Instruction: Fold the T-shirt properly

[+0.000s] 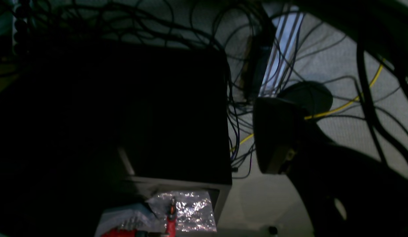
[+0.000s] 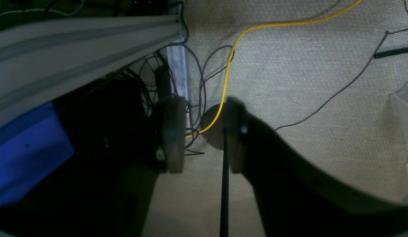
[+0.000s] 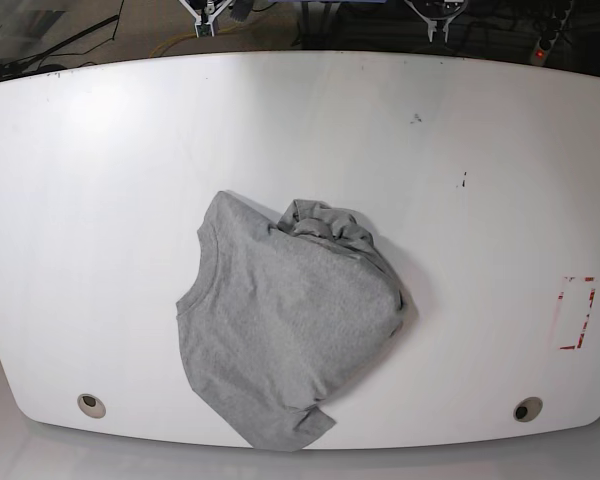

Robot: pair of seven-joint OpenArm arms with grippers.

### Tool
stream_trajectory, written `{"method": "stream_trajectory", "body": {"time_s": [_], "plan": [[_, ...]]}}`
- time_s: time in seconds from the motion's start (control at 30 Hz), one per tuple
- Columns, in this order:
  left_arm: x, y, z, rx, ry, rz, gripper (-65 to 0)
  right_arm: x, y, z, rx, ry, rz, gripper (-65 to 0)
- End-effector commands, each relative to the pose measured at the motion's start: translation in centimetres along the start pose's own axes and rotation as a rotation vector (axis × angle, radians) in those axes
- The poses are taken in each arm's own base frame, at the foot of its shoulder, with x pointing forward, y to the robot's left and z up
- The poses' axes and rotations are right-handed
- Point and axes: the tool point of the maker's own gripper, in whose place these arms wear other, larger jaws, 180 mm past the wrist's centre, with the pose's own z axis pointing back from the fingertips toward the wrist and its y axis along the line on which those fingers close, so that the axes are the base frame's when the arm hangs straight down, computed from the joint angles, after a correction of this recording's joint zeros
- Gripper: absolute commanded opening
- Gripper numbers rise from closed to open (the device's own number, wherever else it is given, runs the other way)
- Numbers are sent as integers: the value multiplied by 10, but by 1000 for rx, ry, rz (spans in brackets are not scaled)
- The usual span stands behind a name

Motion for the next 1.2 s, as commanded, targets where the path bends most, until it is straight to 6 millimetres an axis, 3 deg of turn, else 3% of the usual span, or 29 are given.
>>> {"method": "stream_trajectory", "body": {"time_s": [0.0, 0.03, 0.6, 0.67, 1.17], "plan": [[-6, 9, 2, 19, 1, -31, -211, 0, -5, 2, -14, -29, -3, -454], [6, 2, 1, 2, -23, -17, -207, 9, 1, -1, -1, -19, 2, -458], [6, 2, 1, 2, -26, -17, -208, 4, 1, 0, -3, -14, 3, -463], [21, 3, 2, 5, -77, -18, -210, 3, 0, 1, -7, -24, -4, -463], [10, 18, 41, 34, -220, -74, -210, -10, 12, 36, -20, -98, 46, -463]]}}
